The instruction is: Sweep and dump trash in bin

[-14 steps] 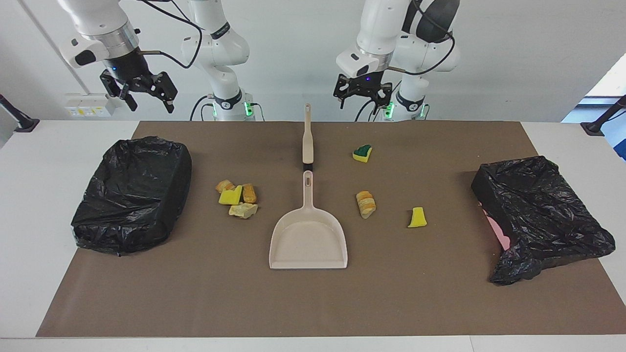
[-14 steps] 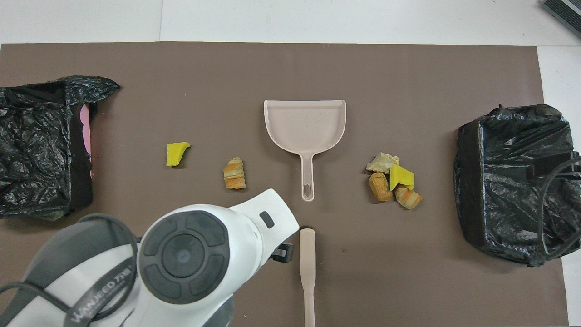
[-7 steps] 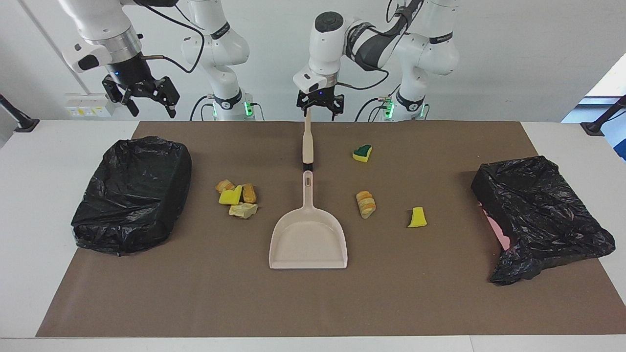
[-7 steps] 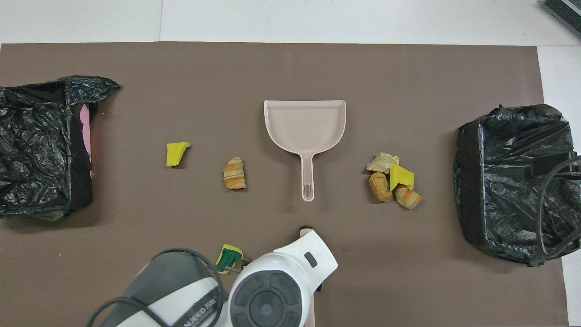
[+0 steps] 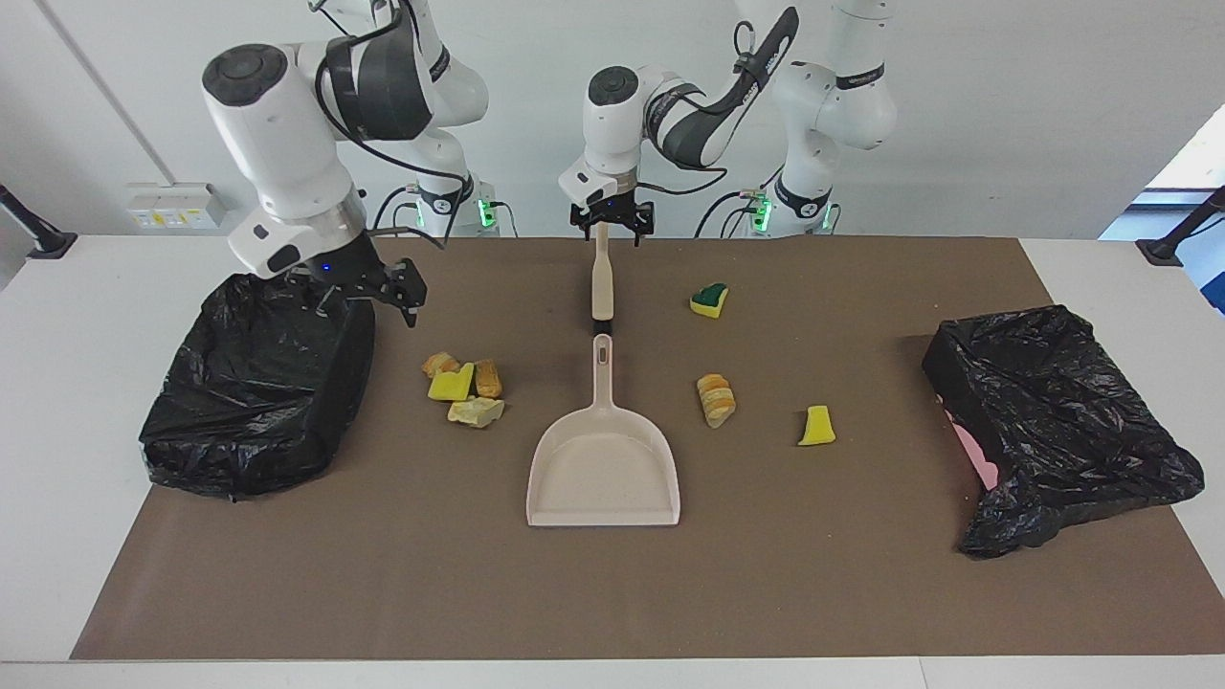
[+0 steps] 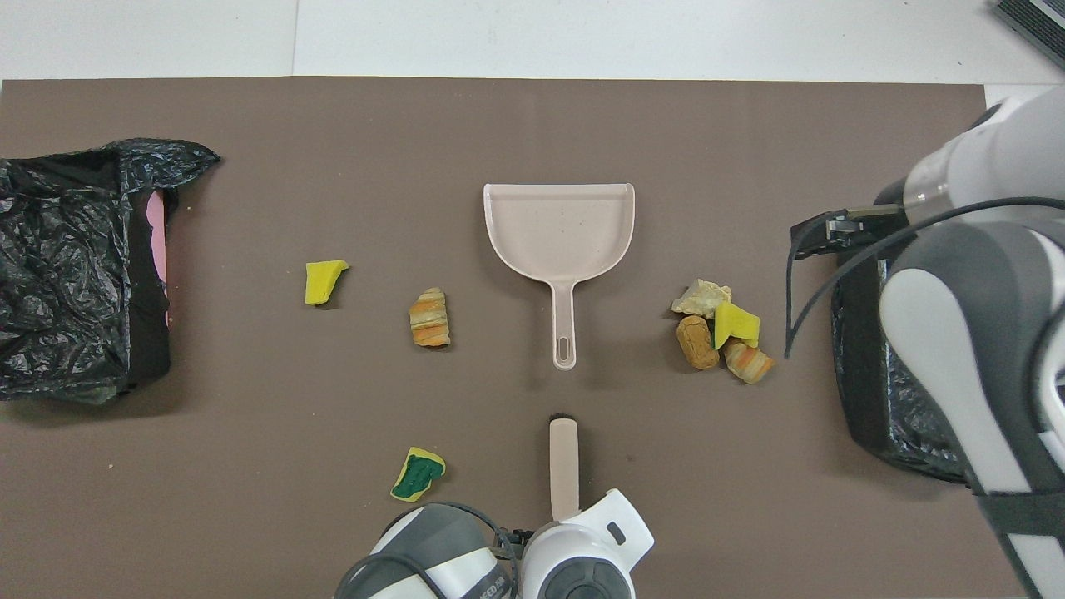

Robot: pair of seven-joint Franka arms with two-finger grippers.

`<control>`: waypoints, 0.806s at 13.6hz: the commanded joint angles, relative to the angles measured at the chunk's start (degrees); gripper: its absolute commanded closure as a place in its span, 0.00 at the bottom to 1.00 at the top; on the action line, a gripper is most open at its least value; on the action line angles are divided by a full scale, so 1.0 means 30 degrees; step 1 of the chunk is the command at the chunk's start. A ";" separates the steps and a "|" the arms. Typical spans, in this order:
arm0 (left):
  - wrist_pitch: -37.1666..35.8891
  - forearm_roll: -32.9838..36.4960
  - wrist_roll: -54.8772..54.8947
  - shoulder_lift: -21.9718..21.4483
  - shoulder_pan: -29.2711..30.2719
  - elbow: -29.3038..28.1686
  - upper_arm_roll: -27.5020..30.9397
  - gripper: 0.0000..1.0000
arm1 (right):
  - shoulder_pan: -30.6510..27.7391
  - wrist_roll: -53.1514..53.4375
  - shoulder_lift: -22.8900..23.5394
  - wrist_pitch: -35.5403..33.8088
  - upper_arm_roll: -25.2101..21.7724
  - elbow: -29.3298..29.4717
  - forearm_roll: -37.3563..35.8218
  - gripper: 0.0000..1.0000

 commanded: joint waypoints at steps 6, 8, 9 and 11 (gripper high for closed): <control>0.1978 -0.0249 -0.2146 0.0991 -0.2111 -0.0953 0.0282 0.10 | 0.3129 0.4611 0.2898 0.0127 0.0237 0.1356 0.1202 0.00; 0.1950 -0.0249 -0.2087 0.1023 -0.2171 -0.0924 0.0282 0.24 | 0.4003 0.6369 0.4246 0.1644 0.0382 0.1736 0.1204 0.00; 0.1863 -0.0249 -0.2058 0.1023 -0.2171 -0.0923 0.0311 0.39 | 0.4677 0.7044 0.4716 0.2145 0.0354 0.1795 0.1116 0.00; 0.1540 -0.0249 -0.2087 0.0906 -0.2142 -0.0806 0.0341 0.62 | 0.5296 0.8248 0.5274 0.2938 0.0383 0.2086 0.1057 0.00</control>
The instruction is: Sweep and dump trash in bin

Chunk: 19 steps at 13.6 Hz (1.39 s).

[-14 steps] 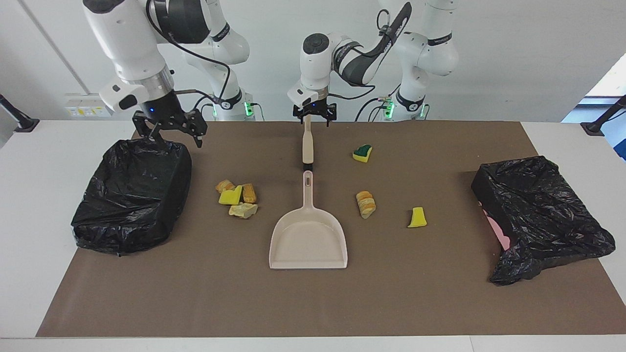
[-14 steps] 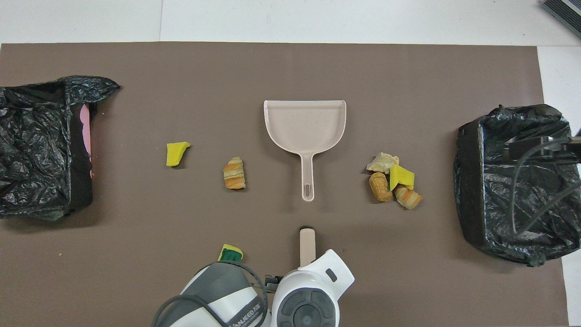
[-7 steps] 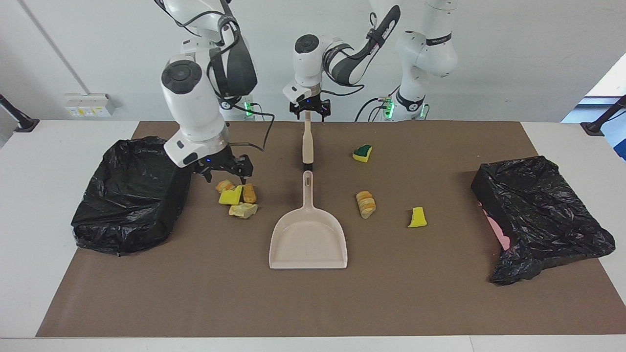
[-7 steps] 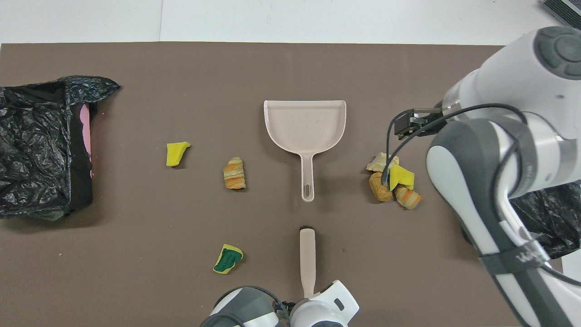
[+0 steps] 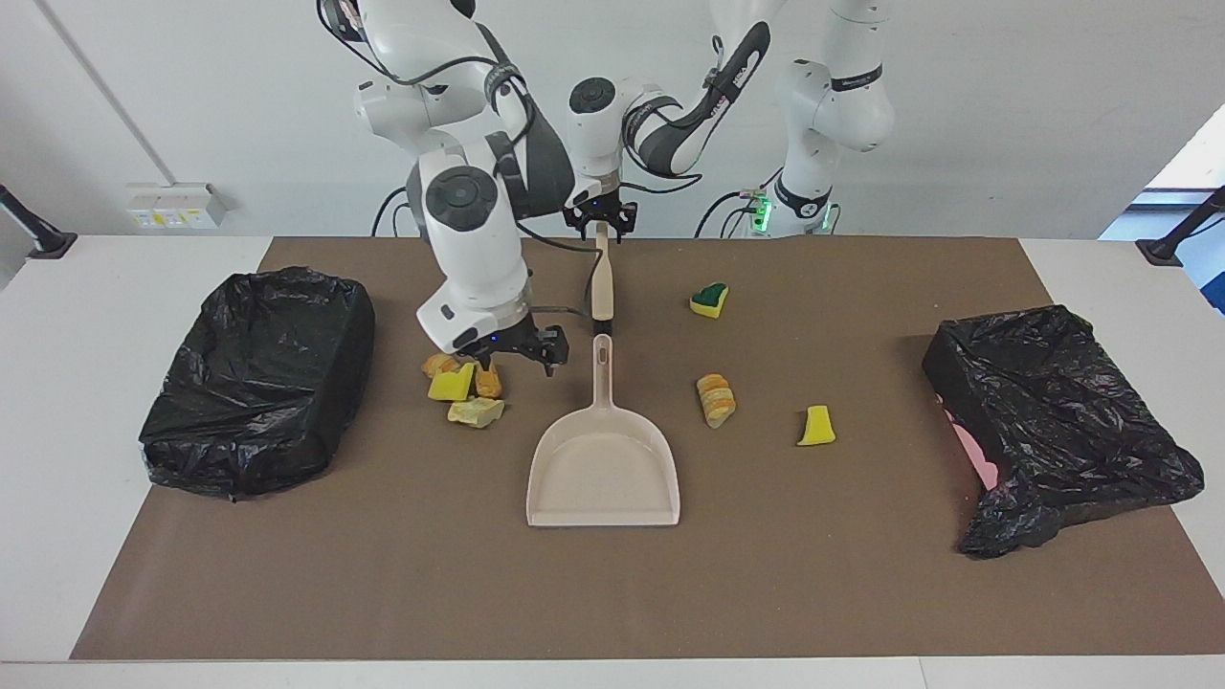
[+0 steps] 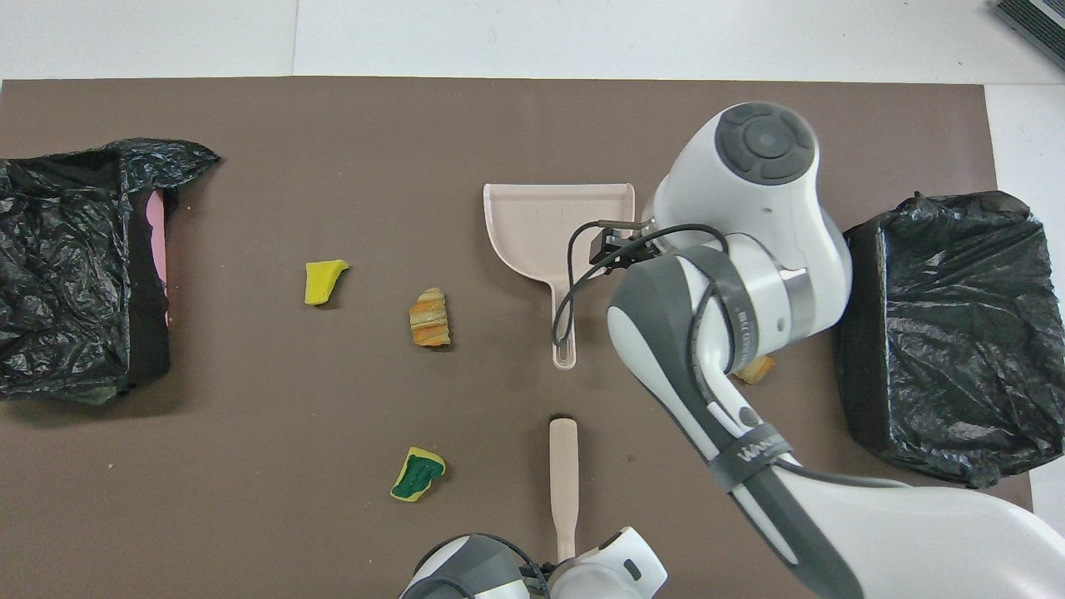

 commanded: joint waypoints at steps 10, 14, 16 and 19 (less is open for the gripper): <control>-0.6033 -0.0132 -0.0160 -0.2878 0.1034 0.0603 0.0494 1.00 | 0.1710 0.1304 0.1140 0.3287 0.0775 -0.1352 0.0853 0.00; -0.9285 0.0567 -0.0630 -0.3204 0.2385 0.0574 0.0523 1.00 | 0.1712 0.0924 0.0440 0.2853 0.0805 -0.2492 0.0824 0.00; -1.1161 0.0717 -0.1763 -0.3553 0.2680 0.0399 0.0494 1.00 | 0.1712 0.0222 0.0086 0.2881 0.1039 -0.3286 0.0853 0.00; -1.1581 0.0717 -0.6035 -0.3907 0.2681 -0.0068 0.0464 1.00 | 0.1712 0.0162 -0.0266 0.2882 0.1040 -0.3904 0.0882 0.00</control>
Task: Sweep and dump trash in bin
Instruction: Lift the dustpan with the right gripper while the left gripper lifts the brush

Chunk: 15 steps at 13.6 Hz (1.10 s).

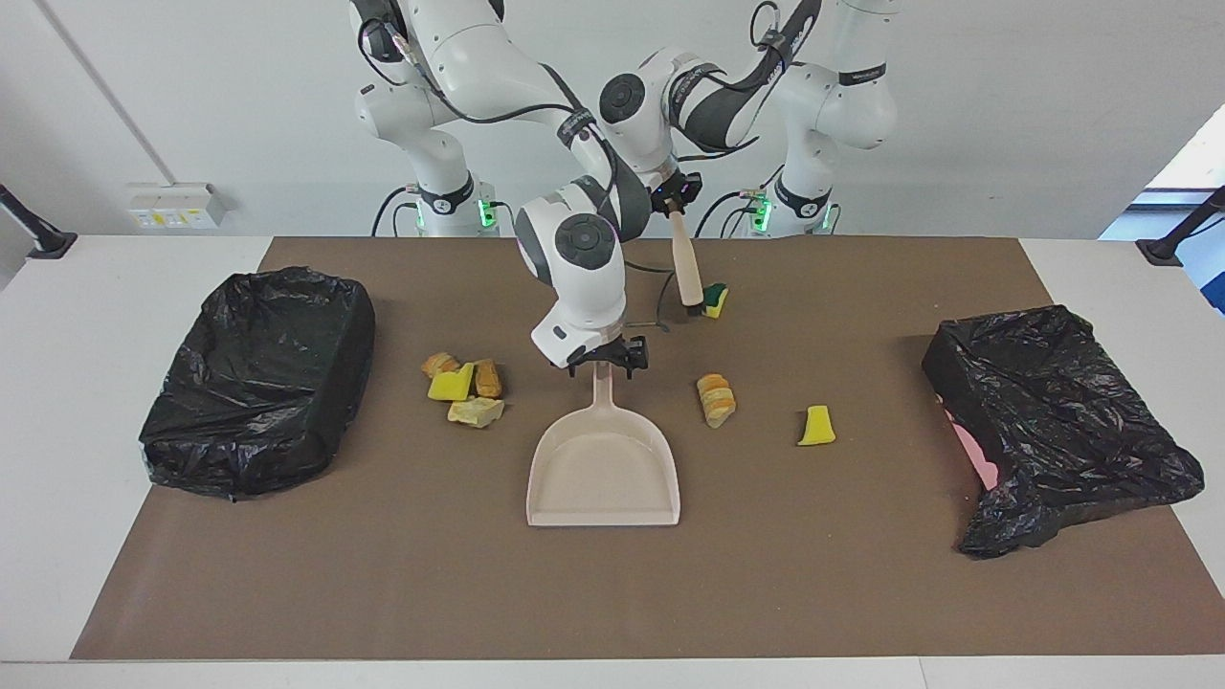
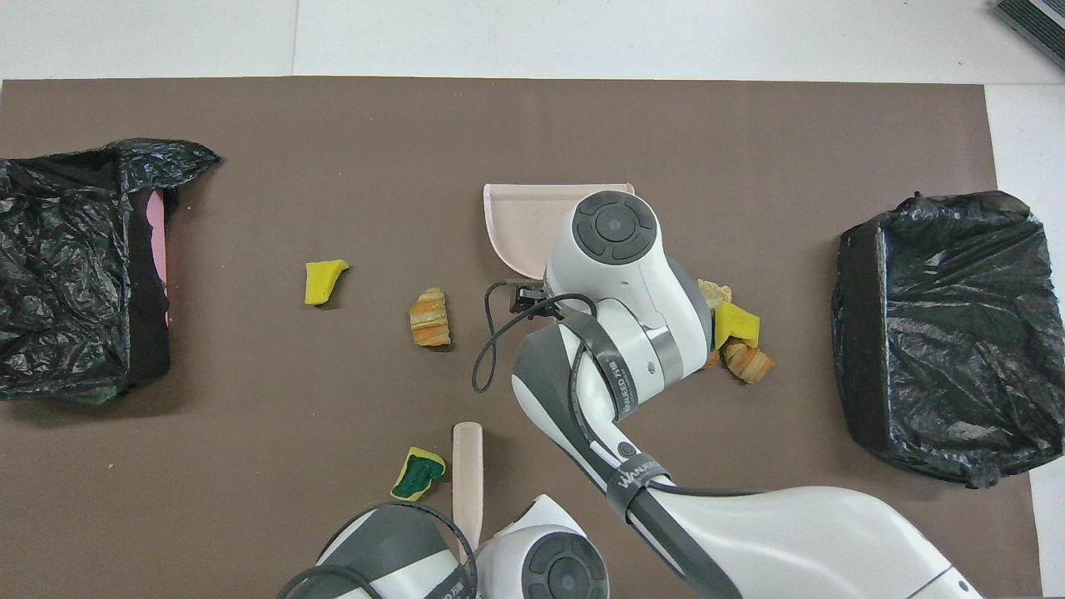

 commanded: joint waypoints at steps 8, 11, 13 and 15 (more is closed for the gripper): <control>0.4683 -0.4298 -1.0494 -0.1615 0.1076 -0.3924 -0.0131 1.00 | -0.0234 -0.0679 -0.0878 0.0244 0.0224 -0.0627 0.0211 1.00; 0.7492 -0.4860 -1.2018 -0.1120 0.2042 -0.3987 -0.0131 1.00 | -0.0235 -0.0913 -0.1052 0.0273 0.0195 -0.0656 0.0210 1.00; 0.8672 -0.4980 -1.2112 -0.0710 0.2626 -0.3813 -0.0131 1.00 | -0.0788 -0.4497 -0.1432 0.0273 0.0195 -0.0686 0.0356 1.00; 0.9492 -0.4951 -1.1995 0.0168 0.3766 -0.3024 -0.0131 1.00 | -0.1870 -0.7057 -0.2309 0.0127 0.0195 -0.0948 0.0299 1.00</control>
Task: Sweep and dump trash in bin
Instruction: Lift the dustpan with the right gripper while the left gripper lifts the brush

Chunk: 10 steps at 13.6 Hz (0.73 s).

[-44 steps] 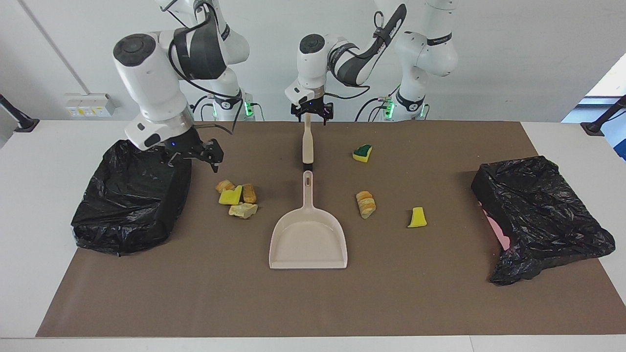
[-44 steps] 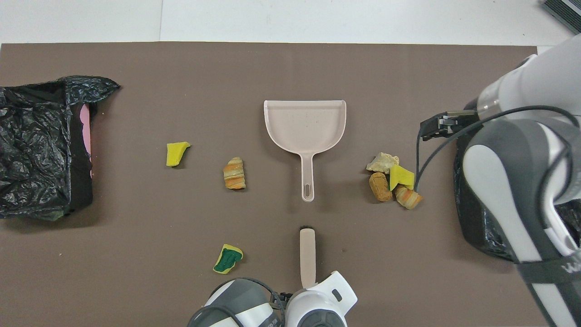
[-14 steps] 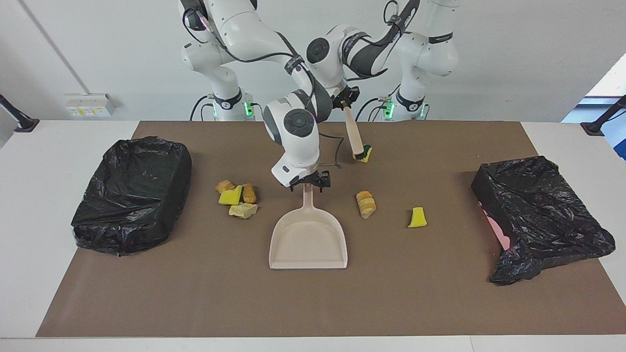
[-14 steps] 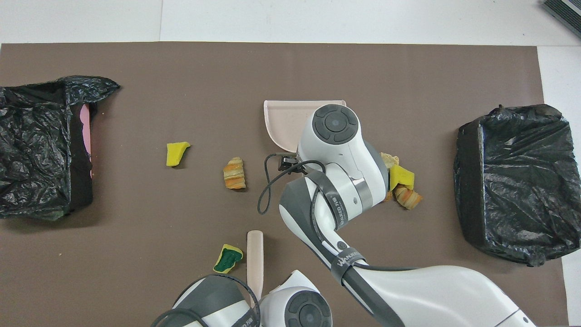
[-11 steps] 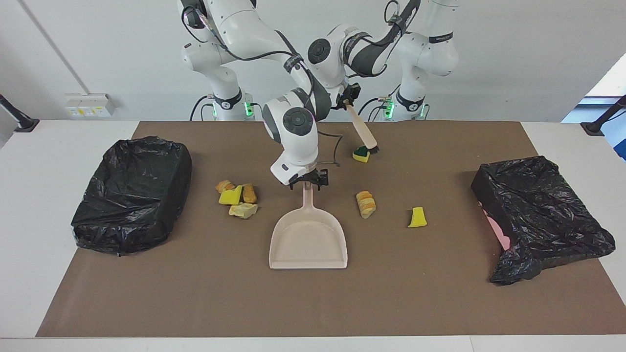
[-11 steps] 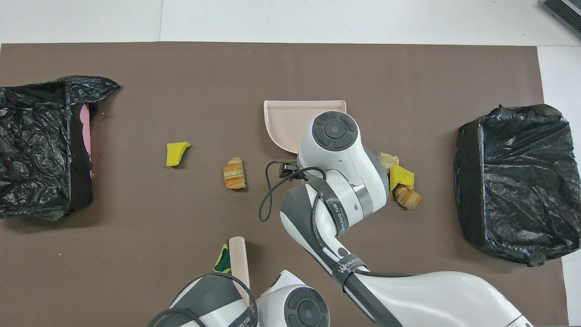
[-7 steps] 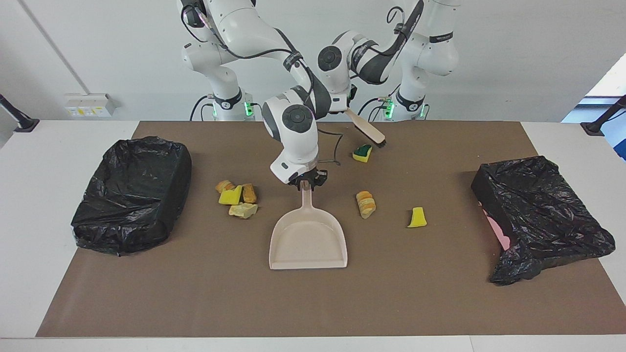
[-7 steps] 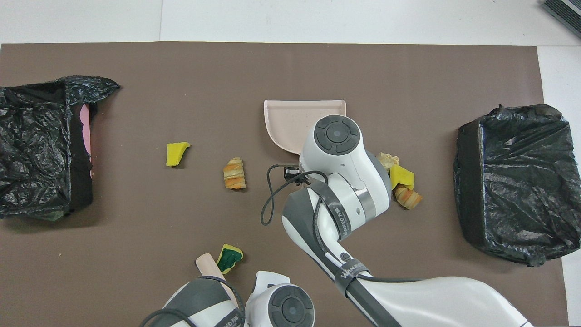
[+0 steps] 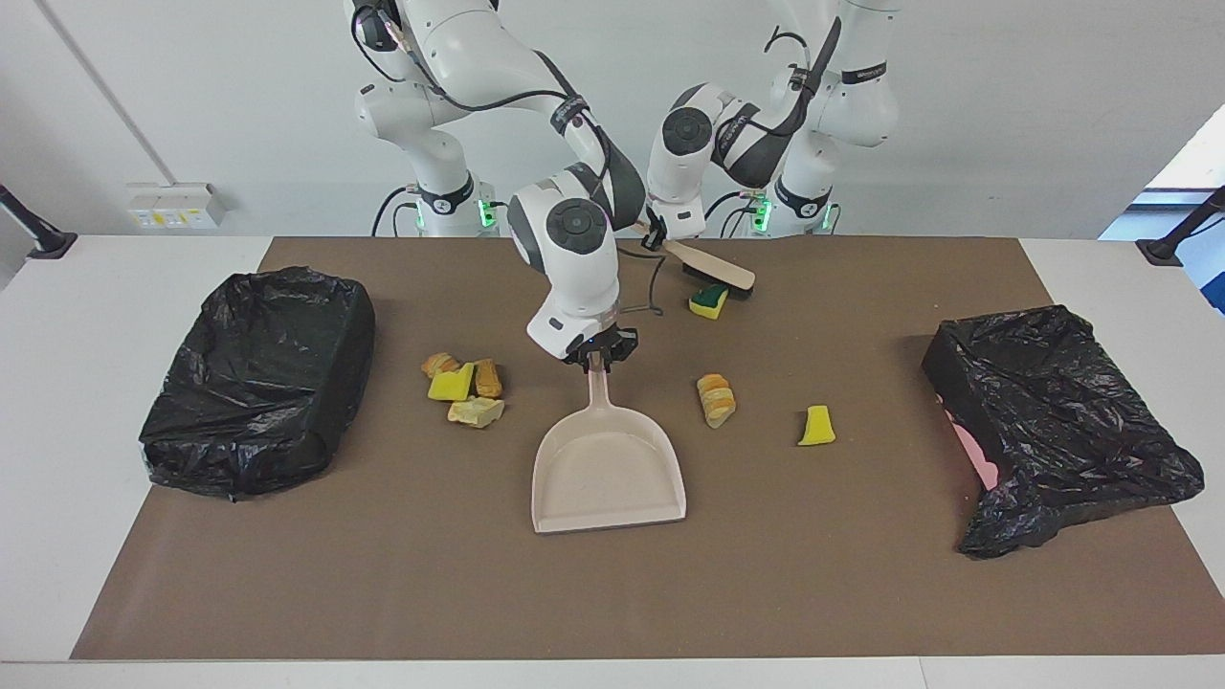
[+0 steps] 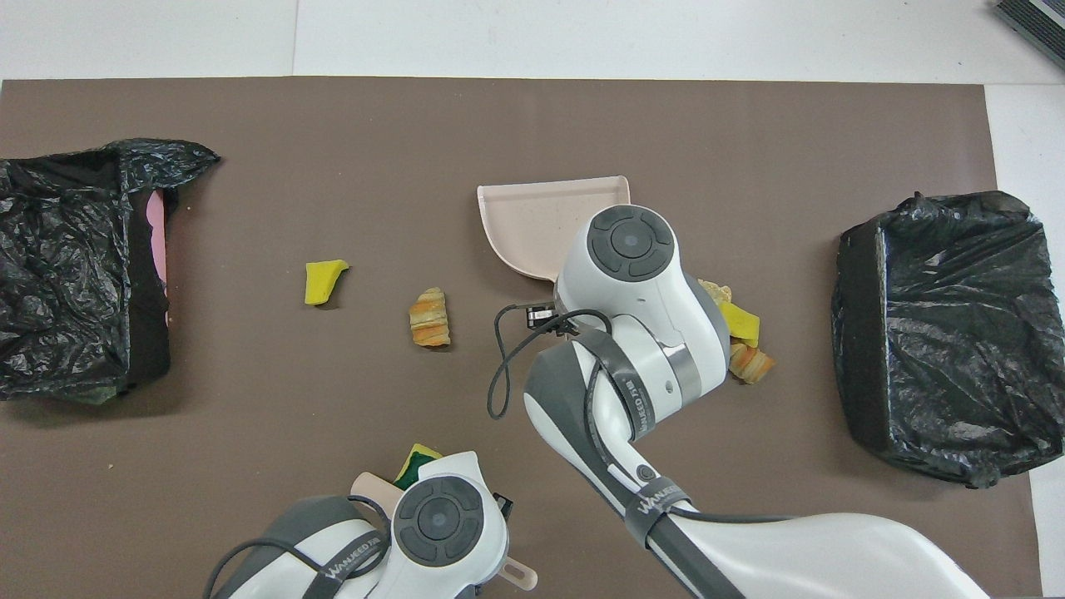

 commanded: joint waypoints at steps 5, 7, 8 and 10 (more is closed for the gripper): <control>0.1997 -0.0152 0.0874 0.2814 0.3120 0.3132 -0.0149 1.00 | -0.4256 -1.3683 -0.4638 -0.2294 0.0176 -0.2939 -0.0115 1.00; 0.1999 0.0083 0.0932 0.3723 0.3766 0.4480 -0.0149 1.00 | -0.4875 -1.7793 -0.5463 -0.2854 0.0147 -0.3993 -0.0115 1.00; 0.1622 0.0519 0.1367 0.4017 0.4175 0.5125 -0.0149 1.00 | -0.4907 -1.9435 -0.5872 -0.2739 0.0118 -0.4666 -0.0318 1.00; 0.0426 0.1076 0.2828 0.4284 0.4500 0.6152 -0.0149 1.00 | -0.5052 -2.3039 -0.6487 -0.2709 0.0118 -0.5751 -0.1108 1.00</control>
